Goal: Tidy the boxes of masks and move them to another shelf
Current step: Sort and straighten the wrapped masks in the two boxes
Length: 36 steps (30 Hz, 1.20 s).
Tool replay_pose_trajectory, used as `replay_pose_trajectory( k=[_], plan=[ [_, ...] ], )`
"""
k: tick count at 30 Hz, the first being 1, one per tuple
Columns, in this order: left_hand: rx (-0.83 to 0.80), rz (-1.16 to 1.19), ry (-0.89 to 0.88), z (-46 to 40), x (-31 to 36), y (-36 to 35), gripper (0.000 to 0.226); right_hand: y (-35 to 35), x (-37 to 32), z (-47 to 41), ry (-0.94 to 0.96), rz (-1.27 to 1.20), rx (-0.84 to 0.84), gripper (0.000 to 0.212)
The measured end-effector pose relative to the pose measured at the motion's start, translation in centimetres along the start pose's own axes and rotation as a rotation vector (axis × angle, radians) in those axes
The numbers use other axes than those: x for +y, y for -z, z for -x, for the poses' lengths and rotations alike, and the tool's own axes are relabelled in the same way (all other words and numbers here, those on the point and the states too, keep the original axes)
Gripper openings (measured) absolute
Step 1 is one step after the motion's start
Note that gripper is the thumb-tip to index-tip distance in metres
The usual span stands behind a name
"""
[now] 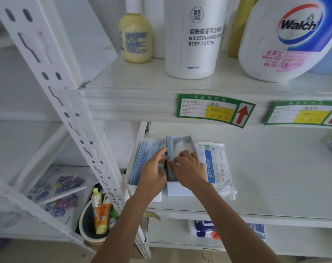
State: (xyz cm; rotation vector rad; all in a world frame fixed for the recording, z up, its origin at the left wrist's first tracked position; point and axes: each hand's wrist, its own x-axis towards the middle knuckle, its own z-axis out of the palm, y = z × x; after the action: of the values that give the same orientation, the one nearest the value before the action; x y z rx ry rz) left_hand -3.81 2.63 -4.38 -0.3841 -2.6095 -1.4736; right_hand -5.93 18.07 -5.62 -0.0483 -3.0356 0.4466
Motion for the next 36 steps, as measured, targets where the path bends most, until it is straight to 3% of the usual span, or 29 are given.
replay_pose_trajectory(
  k=[3,9,11,17,20,23,27,32,36],
  plan=[
    [0.11,-0.138,-0.093,1.0,0.1,0.7,0.055,-0.1,0.2,-0.1,-0.005,-0.005,0.013,0.038],
    [-0.06,-0.612,-0.036,2.8,-1.4,2.3,0.039,0.3,0.2,-0.2,-0.055,-0.039,0.045,0.034],
    [-0.041,-0.689,-0.037,2.9,-1.4,2.2,0.027,0.5,0.3,-0.1,-0.073,-0.065,0.046,0.034],
    [-0.012,-0.798,-0.042,2.9,-1.6,1.5,0.032,2.8,0.4,0.3,-0.118,-0.128,0.107,0.035],
    [0.053,-0.736,-0.106,3.1,-1.4,1.3,0.029,4.8,0.0,0.7,-0.108,-0.055,0.161,0.034],
    [0.153,-0.556,-0.14,3.2,-1.0,1.3,0.026,7.1,-0.4,0.9,-0.199,-0.283,0.142,0.029],
    [0.188,-0.373,-0.192,3.2,0.3,1.6,0.041,9.3,-1.6,0.8,-0.186,-0.499,0.21,0.04],
    [0.239,-0.174,-0.072,3.3,1.0,2.0,0.044,10.6,-3.6,0.6,-0.144,-0.559,0.272,0.045],
    [0.169,-0.049,-0.098,3.9,0.9,2.6,0.07,9.8,-4.8,0.4,-0.116,-0.623,0.273,0.046]
  ],
)
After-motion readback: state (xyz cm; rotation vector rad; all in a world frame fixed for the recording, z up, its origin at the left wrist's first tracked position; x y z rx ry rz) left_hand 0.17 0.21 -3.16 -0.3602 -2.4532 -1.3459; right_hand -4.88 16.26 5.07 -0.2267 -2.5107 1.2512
